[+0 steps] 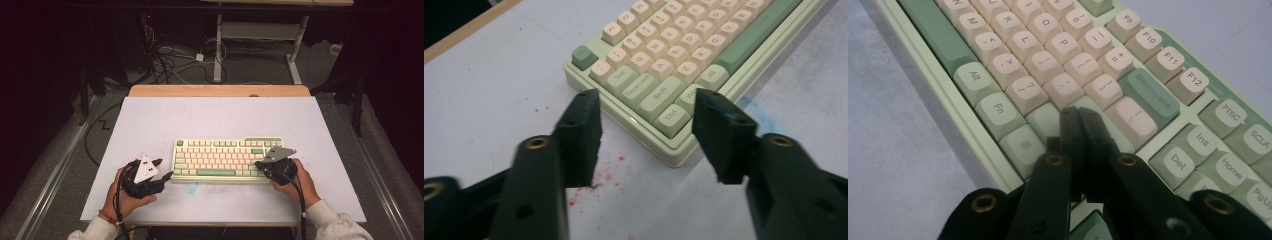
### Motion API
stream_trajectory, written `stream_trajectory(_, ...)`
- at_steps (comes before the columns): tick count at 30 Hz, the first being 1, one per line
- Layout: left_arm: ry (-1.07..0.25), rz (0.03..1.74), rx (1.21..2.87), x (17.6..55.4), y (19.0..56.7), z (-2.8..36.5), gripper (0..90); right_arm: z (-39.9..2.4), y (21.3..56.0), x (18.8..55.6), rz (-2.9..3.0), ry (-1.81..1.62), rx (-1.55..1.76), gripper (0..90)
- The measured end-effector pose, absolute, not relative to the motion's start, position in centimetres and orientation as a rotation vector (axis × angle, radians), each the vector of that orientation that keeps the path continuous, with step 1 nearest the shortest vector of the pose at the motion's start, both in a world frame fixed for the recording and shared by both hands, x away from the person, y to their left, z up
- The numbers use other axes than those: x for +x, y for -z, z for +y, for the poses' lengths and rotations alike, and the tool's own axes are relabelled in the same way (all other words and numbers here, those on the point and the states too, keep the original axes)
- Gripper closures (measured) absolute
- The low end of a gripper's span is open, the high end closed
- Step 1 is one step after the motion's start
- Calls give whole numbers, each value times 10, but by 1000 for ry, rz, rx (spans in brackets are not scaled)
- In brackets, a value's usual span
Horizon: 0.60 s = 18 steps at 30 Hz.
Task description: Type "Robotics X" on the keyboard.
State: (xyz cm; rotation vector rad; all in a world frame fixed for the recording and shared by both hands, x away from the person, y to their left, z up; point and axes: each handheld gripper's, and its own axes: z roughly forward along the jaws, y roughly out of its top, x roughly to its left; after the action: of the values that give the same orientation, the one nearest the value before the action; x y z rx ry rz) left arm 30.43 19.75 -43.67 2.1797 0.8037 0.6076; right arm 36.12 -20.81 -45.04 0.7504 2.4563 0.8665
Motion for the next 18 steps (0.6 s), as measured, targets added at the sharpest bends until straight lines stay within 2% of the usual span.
stream_trajectory(3,-565,800,2169,307,432,198,724,-208,451,360,2453,-866,756,900)
stream_trajectory(6,-566,787,2198,311,426,193,853,-208,451,360,2448,-870,754,900)
stream_trajectory(18,-501,737,2286,332,420,165,869,-209,452,359,2443,-872,759,900)
